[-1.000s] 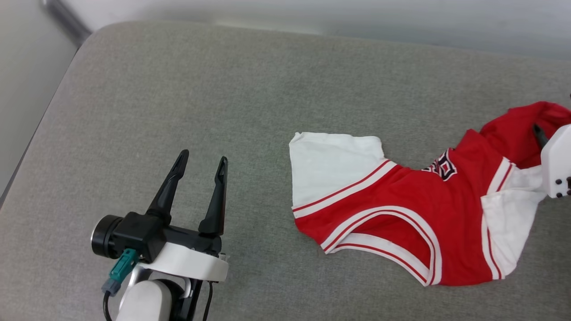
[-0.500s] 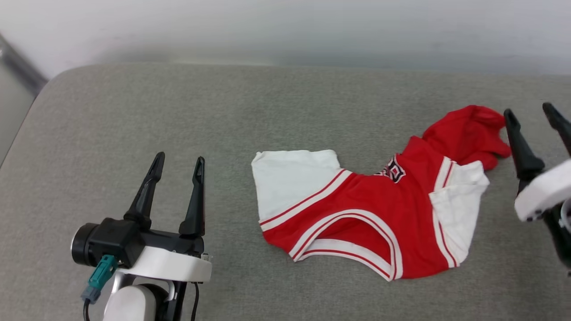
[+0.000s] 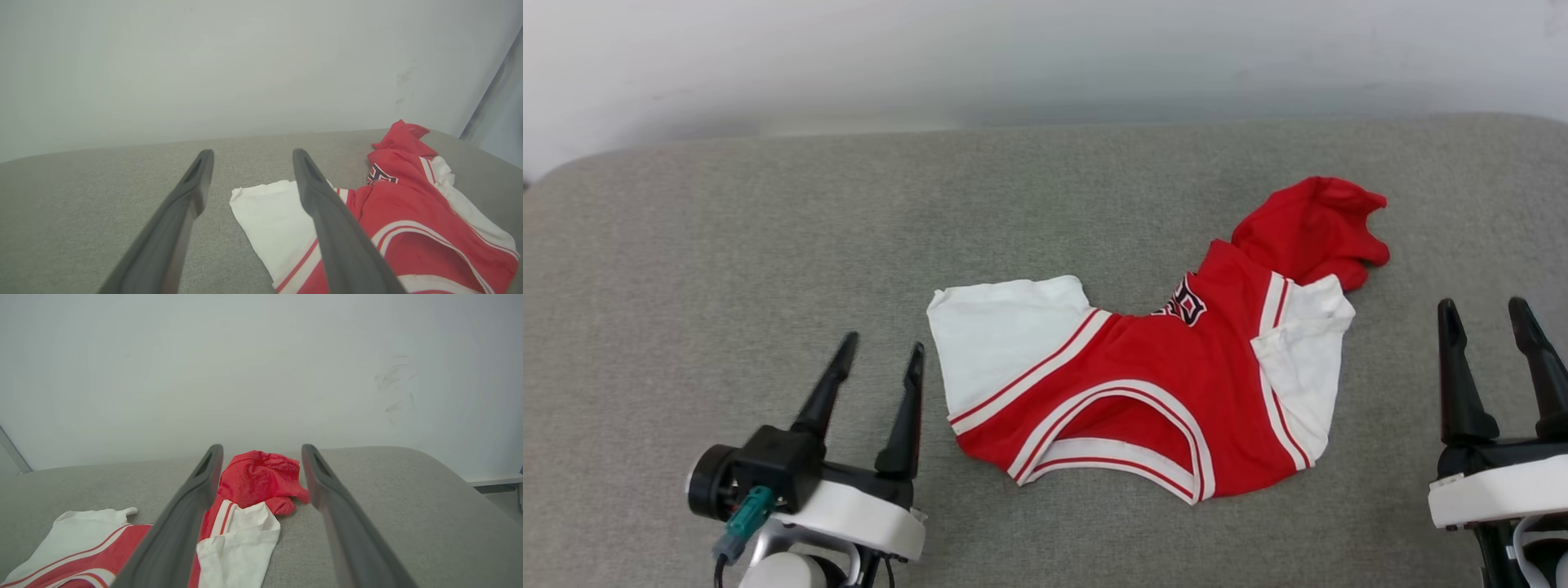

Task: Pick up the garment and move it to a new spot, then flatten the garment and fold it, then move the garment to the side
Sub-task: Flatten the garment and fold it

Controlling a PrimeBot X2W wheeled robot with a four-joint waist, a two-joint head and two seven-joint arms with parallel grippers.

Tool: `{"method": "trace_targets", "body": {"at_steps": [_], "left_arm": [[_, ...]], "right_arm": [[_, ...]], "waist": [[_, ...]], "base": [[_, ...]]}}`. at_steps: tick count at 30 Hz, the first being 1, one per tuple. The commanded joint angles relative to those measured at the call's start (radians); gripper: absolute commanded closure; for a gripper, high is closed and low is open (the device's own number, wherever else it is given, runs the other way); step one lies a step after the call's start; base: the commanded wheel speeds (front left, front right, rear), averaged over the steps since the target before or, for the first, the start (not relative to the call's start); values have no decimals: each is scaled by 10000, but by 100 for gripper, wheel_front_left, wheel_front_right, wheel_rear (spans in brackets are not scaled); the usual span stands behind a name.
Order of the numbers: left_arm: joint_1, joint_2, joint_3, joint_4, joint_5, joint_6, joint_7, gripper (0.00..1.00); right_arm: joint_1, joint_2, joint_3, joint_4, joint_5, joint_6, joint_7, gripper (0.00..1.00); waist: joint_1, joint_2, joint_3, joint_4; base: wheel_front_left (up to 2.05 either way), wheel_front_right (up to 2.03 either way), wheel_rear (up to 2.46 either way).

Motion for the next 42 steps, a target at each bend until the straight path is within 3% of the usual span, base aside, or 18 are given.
{"method": "trace_targets", "body": {"at_steps": [1, 6, 7, 8, 13, 18, 21, 22, 23, 24, 34, 42], "left_arm": [[-96, 135, -181, 255, 14, -14, -27, 0], [-902, 602, -1192, 773, -182, -13, 1363, 0], [-1095, 721, -1436, 828, -247, -14, 1907, 0], [-1489, 960, -1702, 1000, -306, -2, 3217, 0], [-2323, 1591, -2675, 1121, -649, -2, 5926, 0], [-3060, 2164, -3378, 1506, -664, -2, 7402, 0], [-3104, 2295, -3651, 1923, -750, -2, 7662, 0], [-3070, 2335, -3700, 2048, -808, -2, 7725, 9], [-3064, 2364, -3690, 2124, -851, -2, 7676, 67], [-3044, 2365, -3639, 2181, -879, 7, 7567, 100], [-2333, 2554, -3090, 1757, -1189, 525, 6362, 100], [-986, 2771, -2935, 751, -1338, 1037, 6246, 100]], "right_arm": [[198, -30, 11, -26, -224, -7, -144, 0], [135, -71, -50, -69, -302, -7, -257, 0], [92, -102, -77, -97, -274, -7, -250, 0], [22, -145, -102, -125, -276, -7, -193, 0], [-158, -205, 5, -122, -376, -7, -142, 0], [-327, -112, 117, 40, -467, -7, -222, 0], [-358, -85, 110, 134, -533, -7, -273, 0], [-371, -84, 107, 155, -556, -7, -288, 0], [-389, -91, 113, 180, -582, -7, -298, 0], [-401, -94, 103, 213, -605, -7, -314, 0], [-236, -203, 35, 489, -743, -7, -142, 0], [-47, -208, -51, 661, -773, -7, 76, 0]], "waist": [[1, 0, 160, -170], [1, 0, 468, -385], [1, 0, 532, -415], [1, 0, 658, -469], [1, 0, 1011, -639], [1, 0, 1527, -767], [1, 0, 1643, -764], [1, 0, 1658, -753], [1, 0, 1667, -736], [1, 0, 1666, -707], [1, 0, 1089, -59], [1, 0, 577, 491]], "base": [[0, 0, 0], [0, 0, 0], [0, 0, 0], [0, 0, 0], [0, 0, 0], [0, 0, 0], [0, 0, 0], [0, 0, 0], [0, 0, 0], [0, 0, 0], [0, 0, 0], [0, 0, 0]]}}
